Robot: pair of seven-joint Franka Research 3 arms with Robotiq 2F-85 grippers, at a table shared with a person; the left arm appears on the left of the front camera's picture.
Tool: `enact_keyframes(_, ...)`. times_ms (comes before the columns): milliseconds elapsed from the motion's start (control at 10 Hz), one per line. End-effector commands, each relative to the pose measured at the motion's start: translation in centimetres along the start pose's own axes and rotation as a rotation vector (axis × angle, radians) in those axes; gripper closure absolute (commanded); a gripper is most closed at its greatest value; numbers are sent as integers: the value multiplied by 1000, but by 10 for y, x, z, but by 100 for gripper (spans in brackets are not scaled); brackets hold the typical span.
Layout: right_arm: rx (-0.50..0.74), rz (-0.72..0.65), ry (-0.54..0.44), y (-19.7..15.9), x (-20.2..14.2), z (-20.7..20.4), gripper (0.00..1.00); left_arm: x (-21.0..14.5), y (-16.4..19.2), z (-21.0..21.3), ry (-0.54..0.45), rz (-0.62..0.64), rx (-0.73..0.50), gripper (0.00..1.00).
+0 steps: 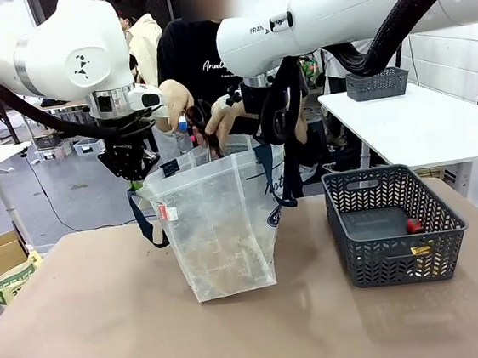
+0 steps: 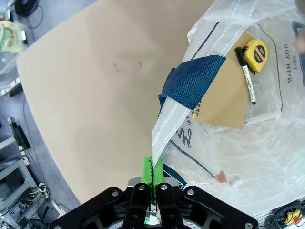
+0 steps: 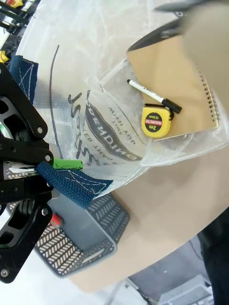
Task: Transfer purchased items from the store into the shopping bag.
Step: Move the Reusable shopping bag to the right side of the table.
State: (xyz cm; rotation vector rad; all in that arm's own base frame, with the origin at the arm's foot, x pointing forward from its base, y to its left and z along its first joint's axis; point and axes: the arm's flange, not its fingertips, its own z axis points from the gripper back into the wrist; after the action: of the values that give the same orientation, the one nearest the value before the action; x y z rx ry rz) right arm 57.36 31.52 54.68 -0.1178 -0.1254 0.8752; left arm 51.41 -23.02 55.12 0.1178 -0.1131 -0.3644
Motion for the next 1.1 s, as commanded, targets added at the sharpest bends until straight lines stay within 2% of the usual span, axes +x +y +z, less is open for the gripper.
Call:
enact_keyframes(0, -1, -7, 1, -1, -1, 0, 100, -1, 0, 0, 0, -1, 6, 100)
enact_keyframes(1000, -1, -7, 1, -1, -1, 0, 100, -1, 0, 0, 0, -1, 6, 100)
